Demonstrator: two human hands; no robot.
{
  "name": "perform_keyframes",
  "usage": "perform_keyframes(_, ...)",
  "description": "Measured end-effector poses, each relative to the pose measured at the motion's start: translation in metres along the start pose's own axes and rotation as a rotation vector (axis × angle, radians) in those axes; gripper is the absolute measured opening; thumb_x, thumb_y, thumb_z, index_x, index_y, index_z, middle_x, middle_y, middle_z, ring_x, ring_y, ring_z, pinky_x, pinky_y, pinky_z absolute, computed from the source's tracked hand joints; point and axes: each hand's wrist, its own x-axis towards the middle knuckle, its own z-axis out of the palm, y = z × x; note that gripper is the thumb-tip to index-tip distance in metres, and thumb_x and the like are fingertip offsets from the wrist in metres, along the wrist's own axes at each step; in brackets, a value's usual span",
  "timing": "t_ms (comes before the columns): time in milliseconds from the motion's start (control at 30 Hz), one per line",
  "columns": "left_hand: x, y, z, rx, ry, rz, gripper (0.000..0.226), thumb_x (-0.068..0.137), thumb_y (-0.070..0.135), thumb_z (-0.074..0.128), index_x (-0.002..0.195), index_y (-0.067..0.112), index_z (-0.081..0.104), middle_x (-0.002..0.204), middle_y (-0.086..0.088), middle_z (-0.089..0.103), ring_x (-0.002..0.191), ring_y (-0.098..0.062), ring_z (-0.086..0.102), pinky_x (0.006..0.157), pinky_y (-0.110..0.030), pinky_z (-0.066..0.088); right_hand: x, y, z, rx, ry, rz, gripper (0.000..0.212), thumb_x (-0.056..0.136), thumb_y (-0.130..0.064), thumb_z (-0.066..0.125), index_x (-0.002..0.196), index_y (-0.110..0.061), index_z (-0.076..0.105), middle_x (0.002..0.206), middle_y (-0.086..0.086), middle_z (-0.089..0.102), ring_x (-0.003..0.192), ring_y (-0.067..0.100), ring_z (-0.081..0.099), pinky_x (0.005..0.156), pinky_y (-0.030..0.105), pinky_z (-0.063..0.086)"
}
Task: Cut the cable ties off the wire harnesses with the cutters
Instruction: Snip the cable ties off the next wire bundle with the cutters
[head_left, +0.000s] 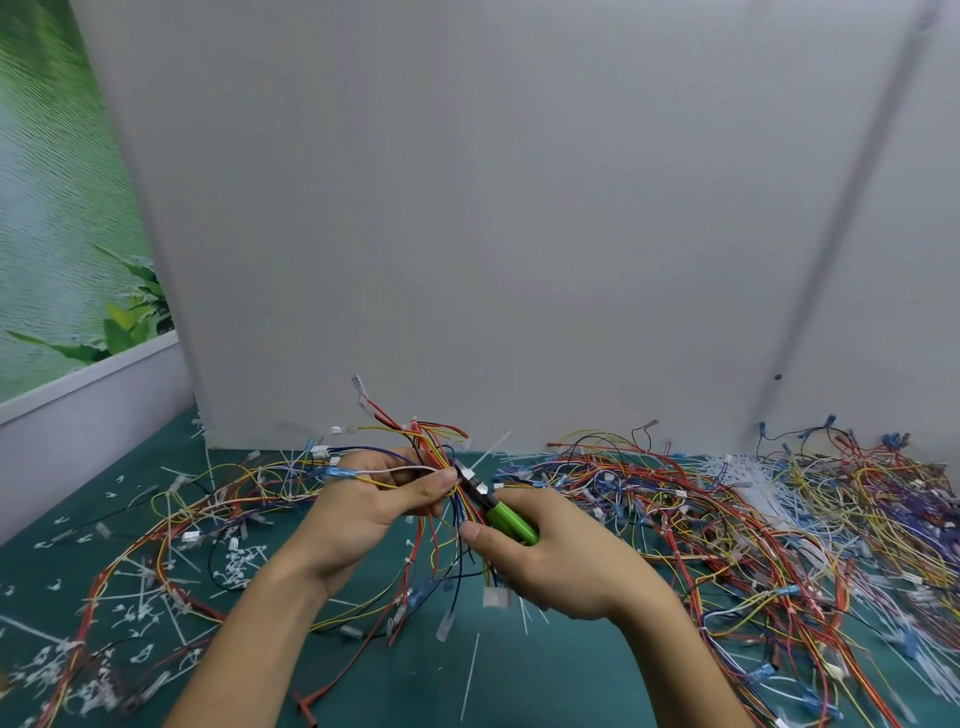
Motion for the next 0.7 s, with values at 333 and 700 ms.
perform_keyframes(333,-0.0002,0.0009,-0.0020,0.031,-0.022,0.032,0.037,0.074,0.043,0.083,0.090,0.010,0.079,0.081,-0.012,0.073,0.076,-0.021,0.067,0.076,-0.030,0.057,-0.0010,-0.0023,-0.0016,0.011,-0.044,-0.006,0.045,0.098,-0.053,0.062,0.093,-0.009,0.053,0.078,0.013,0.065,0.061,0.018,0.066,0.068,0.047,0.059)
perform_keyframes(700,0.0012,-0.0007,-0.0012,0.015,-0.004,0.024,0.038,0.071,0.044,0.084,0.089,0.012,0.080,0.081,-0.012,0.074,0.075,-0.019,0.068,0.076,-0.028,0.058,-0.0022,-0.0021,-0.0028,0.027,-0.036,0.019,0.041,0.099,-0.049,0.062,0.090,-0.010,0.053,0.067,0.003,0.059,0.052,0.016,0.058,0.056,0.045,0.056)
